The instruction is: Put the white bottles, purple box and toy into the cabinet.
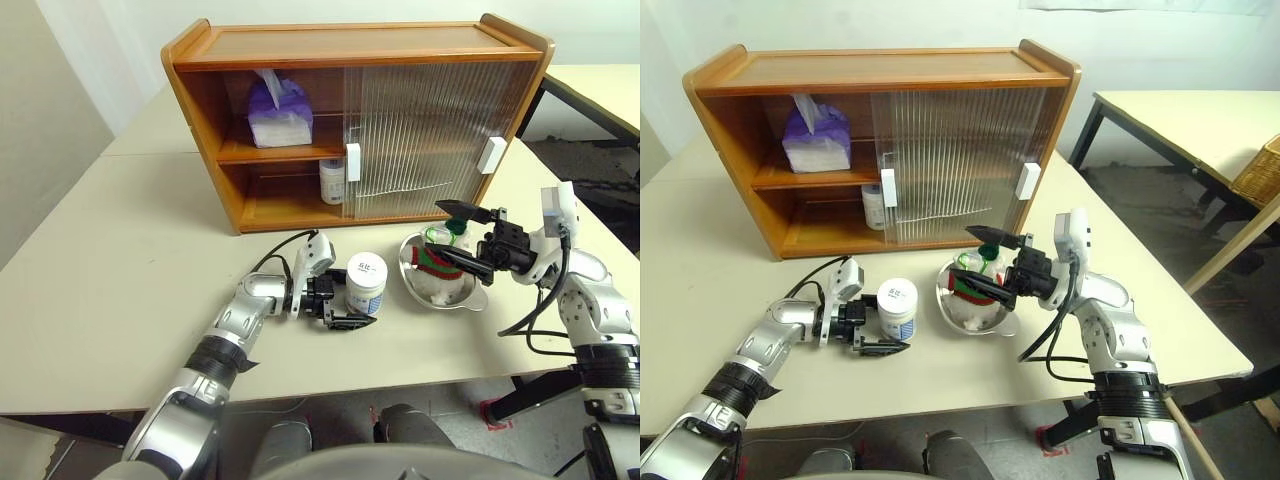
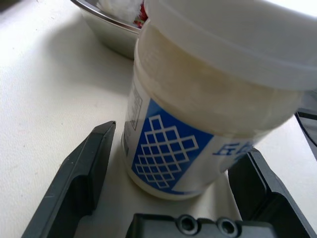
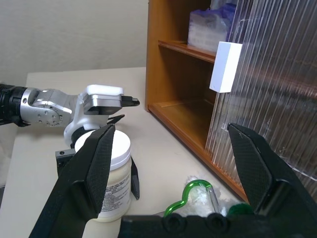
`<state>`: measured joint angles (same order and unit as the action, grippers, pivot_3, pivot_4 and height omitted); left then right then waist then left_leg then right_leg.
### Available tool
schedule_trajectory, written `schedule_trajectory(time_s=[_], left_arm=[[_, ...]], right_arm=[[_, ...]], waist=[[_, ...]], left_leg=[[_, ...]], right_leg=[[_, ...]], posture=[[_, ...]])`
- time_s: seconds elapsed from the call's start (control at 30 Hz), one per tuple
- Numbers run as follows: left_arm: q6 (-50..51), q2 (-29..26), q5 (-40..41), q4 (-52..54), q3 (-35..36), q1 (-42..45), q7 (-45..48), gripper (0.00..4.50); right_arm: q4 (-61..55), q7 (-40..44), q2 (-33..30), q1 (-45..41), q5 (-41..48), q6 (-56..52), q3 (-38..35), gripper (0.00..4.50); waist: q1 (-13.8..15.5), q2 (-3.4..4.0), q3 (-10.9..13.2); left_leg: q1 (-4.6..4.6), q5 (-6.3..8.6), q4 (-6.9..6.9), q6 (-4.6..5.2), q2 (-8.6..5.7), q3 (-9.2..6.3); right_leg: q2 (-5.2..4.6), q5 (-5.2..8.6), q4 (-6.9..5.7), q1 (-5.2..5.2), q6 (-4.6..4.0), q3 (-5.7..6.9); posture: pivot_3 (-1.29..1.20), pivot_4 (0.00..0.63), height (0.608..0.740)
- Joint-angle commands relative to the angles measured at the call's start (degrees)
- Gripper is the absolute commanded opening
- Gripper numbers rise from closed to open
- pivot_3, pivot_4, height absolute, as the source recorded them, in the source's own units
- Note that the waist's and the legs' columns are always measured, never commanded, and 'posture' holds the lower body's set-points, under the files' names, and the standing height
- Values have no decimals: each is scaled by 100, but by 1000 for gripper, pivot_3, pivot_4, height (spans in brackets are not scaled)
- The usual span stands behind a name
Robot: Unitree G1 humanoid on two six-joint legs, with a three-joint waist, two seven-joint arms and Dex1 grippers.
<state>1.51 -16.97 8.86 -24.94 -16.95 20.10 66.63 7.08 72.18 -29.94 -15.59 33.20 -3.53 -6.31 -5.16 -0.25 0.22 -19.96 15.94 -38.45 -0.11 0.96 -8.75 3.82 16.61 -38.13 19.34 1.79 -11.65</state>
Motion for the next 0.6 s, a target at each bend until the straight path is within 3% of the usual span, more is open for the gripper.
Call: schedule_trajectory(time_s=[0.03,0.17,0.43,0.6], left_arm=[[175,63,-158,-180,-135,-31,-96,4288],[328,20,10,4,102,-113,-230,3195],[157,-334,148,609,849,-441,-1074,3162],[234,-310,96,492,1480,-296,-2333,3162]], right_arm=[[-44,-4,-15,-48,15,-18,-46,4500],[0,0,15,-80,4,-12,-19,4500],[171,75,131,-205,-65,36,107,4500],[285,127,207,-284,-86,60,139,4500]], waist=[[0,0,0],[-2,0,0],[-117,-15,10],[-88,-17,11]], left_leg=[[0,1,0,1,-2,0],[0,1,2,5,-17,-1],[-4,0,20,11,-42,7],[-9,-3,41,9,-44,8]], right_leg=[[-1,2,0,-1,3,-2],[-16,8,0,-3,13,-3],[-51,12,0,15,20,4],[-55,1,0,25,-6,3]], posture=[[-170,0,740],[-160,0,740],[-129,0,740],[-111,0,740]])
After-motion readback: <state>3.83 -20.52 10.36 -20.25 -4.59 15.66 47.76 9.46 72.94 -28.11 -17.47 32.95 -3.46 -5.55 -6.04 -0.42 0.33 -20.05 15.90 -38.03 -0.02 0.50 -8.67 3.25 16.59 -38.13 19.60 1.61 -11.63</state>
